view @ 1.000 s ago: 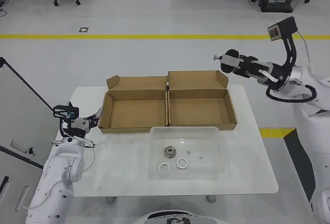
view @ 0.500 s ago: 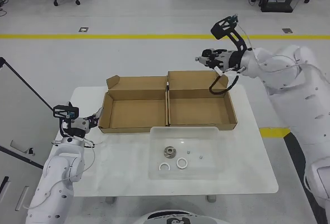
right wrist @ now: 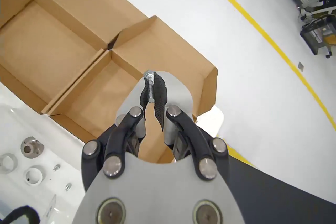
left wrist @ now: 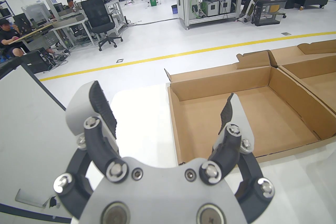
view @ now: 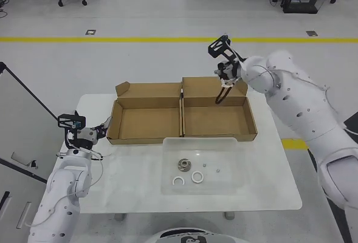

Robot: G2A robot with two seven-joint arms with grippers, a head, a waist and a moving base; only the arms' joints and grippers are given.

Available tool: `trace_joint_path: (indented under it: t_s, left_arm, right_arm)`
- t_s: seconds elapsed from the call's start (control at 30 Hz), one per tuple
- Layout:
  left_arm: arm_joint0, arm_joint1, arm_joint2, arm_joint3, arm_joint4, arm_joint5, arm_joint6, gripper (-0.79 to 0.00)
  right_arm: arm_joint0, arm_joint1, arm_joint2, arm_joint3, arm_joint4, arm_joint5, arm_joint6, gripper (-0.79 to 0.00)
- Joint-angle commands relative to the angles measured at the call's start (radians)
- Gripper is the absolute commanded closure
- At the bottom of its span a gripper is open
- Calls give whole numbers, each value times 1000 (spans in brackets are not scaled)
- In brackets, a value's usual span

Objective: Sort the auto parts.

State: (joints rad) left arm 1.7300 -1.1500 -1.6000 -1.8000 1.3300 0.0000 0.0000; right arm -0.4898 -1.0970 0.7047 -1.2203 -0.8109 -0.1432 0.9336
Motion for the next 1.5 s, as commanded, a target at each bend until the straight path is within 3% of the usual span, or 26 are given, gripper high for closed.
trace_joint_path:
  t_s: [0.0, 0.53, 1.47]
  left_arm:
    - [0, 0, 0, 0, 0, 0, 0, -785]
    - [0, 0, 0, 0, 0, 0, 0, -785]
    - [0, 0, 0, 0, 0, 0, 0, -785]
  right_arm:
    - [4, -12, -23, 52, -7, -3, 5, 0]
    - [-1, -82, -105, 331, 3, -44, 66, 0]
    - [-103, -81, -66, 412, -33, -63, 109, 0]
